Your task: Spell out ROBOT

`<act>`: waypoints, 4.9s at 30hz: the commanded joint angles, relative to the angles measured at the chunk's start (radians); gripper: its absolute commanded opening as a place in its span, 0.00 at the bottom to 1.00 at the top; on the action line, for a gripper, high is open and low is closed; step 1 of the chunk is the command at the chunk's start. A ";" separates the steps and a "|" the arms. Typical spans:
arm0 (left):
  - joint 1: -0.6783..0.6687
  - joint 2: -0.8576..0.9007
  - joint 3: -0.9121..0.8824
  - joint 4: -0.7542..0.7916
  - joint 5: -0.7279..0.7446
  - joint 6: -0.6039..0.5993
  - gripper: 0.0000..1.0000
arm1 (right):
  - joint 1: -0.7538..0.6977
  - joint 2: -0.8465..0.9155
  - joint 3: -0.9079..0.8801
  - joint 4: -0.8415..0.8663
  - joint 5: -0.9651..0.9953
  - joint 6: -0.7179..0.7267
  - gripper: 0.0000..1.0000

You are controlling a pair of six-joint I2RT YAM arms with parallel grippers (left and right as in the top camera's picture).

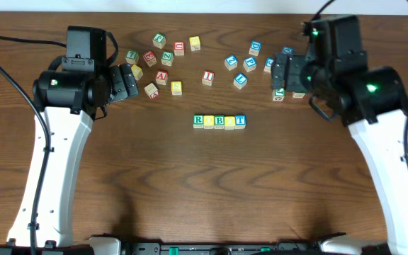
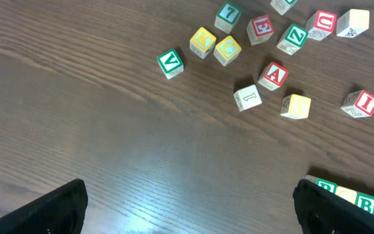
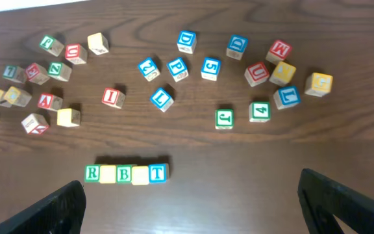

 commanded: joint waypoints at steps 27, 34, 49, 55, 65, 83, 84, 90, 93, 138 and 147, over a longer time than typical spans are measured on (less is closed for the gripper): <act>0.000 0.003 0.021 -0.002 -0.013 -0.002 1.00 | -0.010 -0.084 0.014 -0.042 0.090 -0.034 0.99; 0.000 0.003 0.021 -0.002 -0.013 -0.002 1.00 | -0.032 -0.163 -0.097 0.118 0.157 -0.071 0.99; 0.000 0.003 0.021 -0.001 -0.013 -0.002 0.99 | -0.195 -0.792 -0.962 0.837 0.069 -0.146 0.99; 0.000 0.003 0.021 -0.002 -0.013 -0.002 0.99 | -0.220 -1.108 -1.347 1.072 0.043 -0.146 0.99; 0.000 0.003 0.021 -0.001 -0.013 -0.002 1.00 | -0.220 -1.360 -1.619 1.174 -0.009 -0.141 0.99; 0.000 0.003 0.021 -0.002 -0.013 -0.002 0.99 | -0.219 -1.483 -1.697 1.006 -0.072 -0.138 0.99; 0.000 0.003 0.021 -0.002 -0.013 -0.002 1.00 | -0.219 -1.483 -1.697 1.007 -0.072 -0.138 0.99; 0.000 0.003 0.021 -0.002 -0.013 -0.002 1.00 | -0.219 -1.483 -1.697 1.008 -0.070 -0.138 0.99; 0.000 0.003 0.021 -0.001 -0.013 -0.002 1.00 | -0.219 -1.483 -1.697 1.008 -0.070 -0.138 0.99; 0.129 -0.505 -0.429 0.408 0.018 -0.002 1.00 | -0.219 -1.483 -1.697 1.008 -0.068 -0.138 0.99; 0.172 -0.971 -1.024 0.929 0.036 0.021 1.00 | -0.219 -1.483 -1.697 1.008 -0.068 -0.138 0.99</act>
